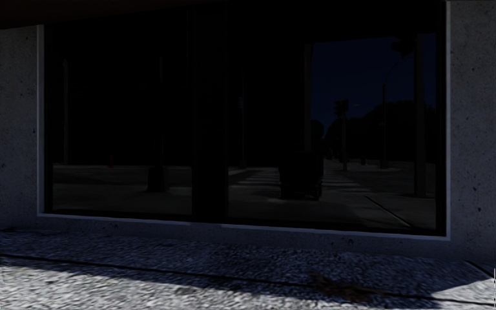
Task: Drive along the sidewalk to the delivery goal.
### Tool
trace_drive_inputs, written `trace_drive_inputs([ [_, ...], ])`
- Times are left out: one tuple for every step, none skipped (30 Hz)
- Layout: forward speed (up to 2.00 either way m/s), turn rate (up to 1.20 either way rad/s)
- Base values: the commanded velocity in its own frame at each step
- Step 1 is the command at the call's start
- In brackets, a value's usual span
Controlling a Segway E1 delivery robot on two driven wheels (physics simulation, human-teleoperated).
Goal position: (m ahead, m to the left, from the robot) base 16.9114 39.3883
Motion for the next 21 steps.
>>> trace_drive_inputs([
  [1.26, 0.67],
  [1.26, 0.69],
  [1.26, 0.75],
  [1.26, 0.77],
  [1.26, 0.77],
  [1.25, 0.77],
  [1.25, 0.78],
  [1.25, 0.78],
  [1.25, 0.78],
  [1.25, 0.78],
  [1.25, 0.78],
  [1.25, 0.78],
  [1.25, 0.78],
  [1.25, 0.78],
  [1.25, 0.78],
  [1.25, 0.78],
  [1.25, 0.78],
  [1.25, 0.78],
  [1.25, 0.78],
  [1.25, 0.78],
  [1.25, 0.78],
])
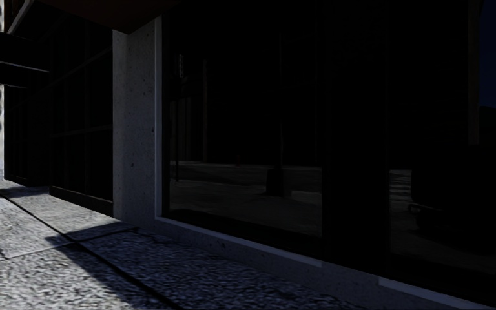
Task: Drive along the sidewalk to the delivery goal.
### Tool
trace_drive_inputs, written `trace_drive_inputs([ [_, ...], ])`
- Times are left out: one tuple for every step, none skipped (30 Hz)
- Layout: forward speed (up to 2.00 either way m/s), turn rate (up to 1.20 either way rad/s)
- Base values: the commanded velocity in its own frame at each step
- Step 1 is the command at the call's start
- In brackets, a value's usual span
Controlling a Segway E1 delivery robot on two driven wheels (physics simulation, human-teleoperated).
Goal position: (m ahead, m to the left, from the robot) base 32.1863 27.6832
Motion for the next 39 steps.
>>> trace_drive_inputs([
  [1.25, 0.78],
  [1.25, 0.78],
  [1.25, 0.78],
  [1.25, 0.78],
  [1.25, 0.78],
  [1.25, 0.78],
  [1.25, 0.78],
  [1.25, 0.78],
  [1.25, 0.78],
  [1.25, 0.78],
  [1.25, 0.78],
  [1.25, 0.78],
  [1.25, 0.78],
  [1.25, 0.78],
  [1.25, 0.78],
  [1.25, 0.78],
  [1.25, 0.78],
  [1.25, 0.78],
  [1.25, 0.78],
  [1.25, 0.78],
  [1.25, 0.78],
  [1.25, 0.77],
  [1.25, 0.77],
  [1.25, 0.77],
  [1.25, 0.77],
  [1.25, 0.77],
  [1.25, 0.77],
  [1.25, 0.77],
  [1.25, 0.77],
  [1.25, 0.77],
  [1.25, 0.77],
  [1.25, 0.76],
  [1.25, 0.75],
  [1.25, 0.71],
  [1.25, 0.64],
  [1.25, 0.0],
  [1.25, 0.0],
  [1.25, 0.0],
  [1.25, 0.0],
])
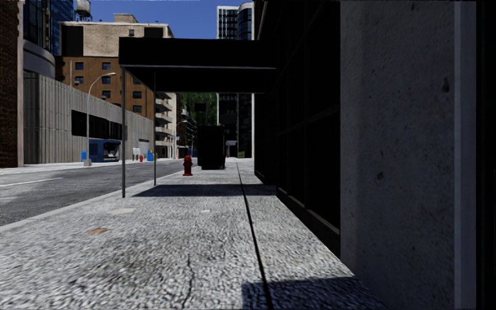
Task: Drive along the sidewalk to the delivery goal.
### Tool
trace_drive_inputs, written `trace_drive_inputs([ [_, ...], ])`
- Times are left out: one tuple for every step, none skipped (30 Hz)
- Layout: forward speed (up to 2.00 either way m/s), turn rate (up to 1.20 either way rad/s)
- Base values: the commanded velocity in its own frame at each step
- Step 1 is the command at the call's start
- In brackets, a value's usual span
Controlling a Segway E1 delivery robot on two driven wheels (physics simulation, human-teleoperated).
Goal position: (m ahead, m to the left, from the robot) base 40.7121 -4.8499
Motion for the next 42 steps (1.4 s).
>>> trace_drive_inputs([
  [1.25, 0.0],
  [1.25, 0.0],
  [1.25, 0.0],
  [1.25, 0.0],
  [1.25, 0.0],
  [1.25, 0.0],
  [1.25, 0.0],
  [1.25, 0.0],
  [1.25, 0.0],
  [1.25, 0.0],
  [1.33, 0.0],
  [1.33, 0.0],
  [2.0, 0.0],
  [2.0, 0.0],
  [2.0, 0.0],
  [2.0, 0.0],
  [2.0, 0.0],
  [2.0, 0.09],
  [2.0, 0.09],
  [2.0, 0.16],
  [2.0, 0.18],
  [2.0, 0.2],
  [2.0, 0.25],
  [2.0, 0.3],
  [2.0, 0.32],
  [2.0, 0.32],
  [2.0, 0.32],
  [2.0, 0.33],
  [2.0, 0.33],
  [2.0, 0.33],
  [2.0, 0.33],
  [2.0, 0.33],
  [2.0, 0.33],
  [2.0, 0.33],
  [2.0, 0.0],
  [2.0, 0.0],
  [2.0, 0.0],
  [2.0, 0.0],
  [2.0, 0.0],
  [2.0, 0.0],
  [2.0, 0.0],
  [2.0, 0.0],
])
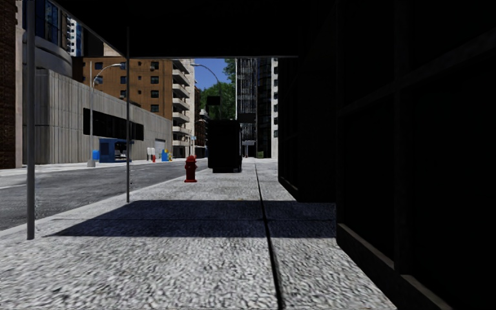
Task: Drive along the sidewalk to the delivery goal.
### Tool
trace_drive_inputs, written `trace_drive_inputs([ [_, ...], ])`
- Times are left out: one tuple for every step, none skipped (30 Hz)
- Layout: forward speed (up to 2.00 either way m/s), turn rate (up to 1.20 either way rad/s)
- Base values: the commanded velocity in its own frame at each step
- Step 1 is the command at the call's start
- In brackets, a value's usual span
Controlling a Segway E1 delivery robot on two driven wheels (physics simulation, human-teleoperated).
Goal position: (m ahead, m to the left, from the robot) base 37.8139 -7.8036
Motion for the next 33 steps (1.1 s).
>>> trace_drive_inputs([
  [2.0, 0.0],
  [2.0, 0.0],
  [2.0, 0.0],
  [2.0, 0.0],
  [2.0, 0.0],
  [2.0, 0.0],
  [2.0, 0.0],
  [2.0, 0.0],
  [2.0, 0.0],
  [2.0, 0.0],
  [2.0, 0.0],
  [2.0, 0.0],
  [2.0, 0.0],
  [2.0, 0.0],
  [2.0, 0.0],
  [2.0, 0.0],
  [2.0, 0.0],
  [2.0, 0.0],
  [2.0, 0.0],
  [2.0, 0.0],
  [2.0, 0.0],
  [2.0, 0.0],
  [2.0, 0.0],
  [2.0, 0.0],
  [2.0, 0.0],
  [2.0, 0.0],
  [2.0, 0.0],
  [2.0, 0.0],
  [2.0, 0.0],
  [2.0, 0.0],
  [2.0, 0.0],
  [2.0, 0.0],
  [2.0, 0.0],
])
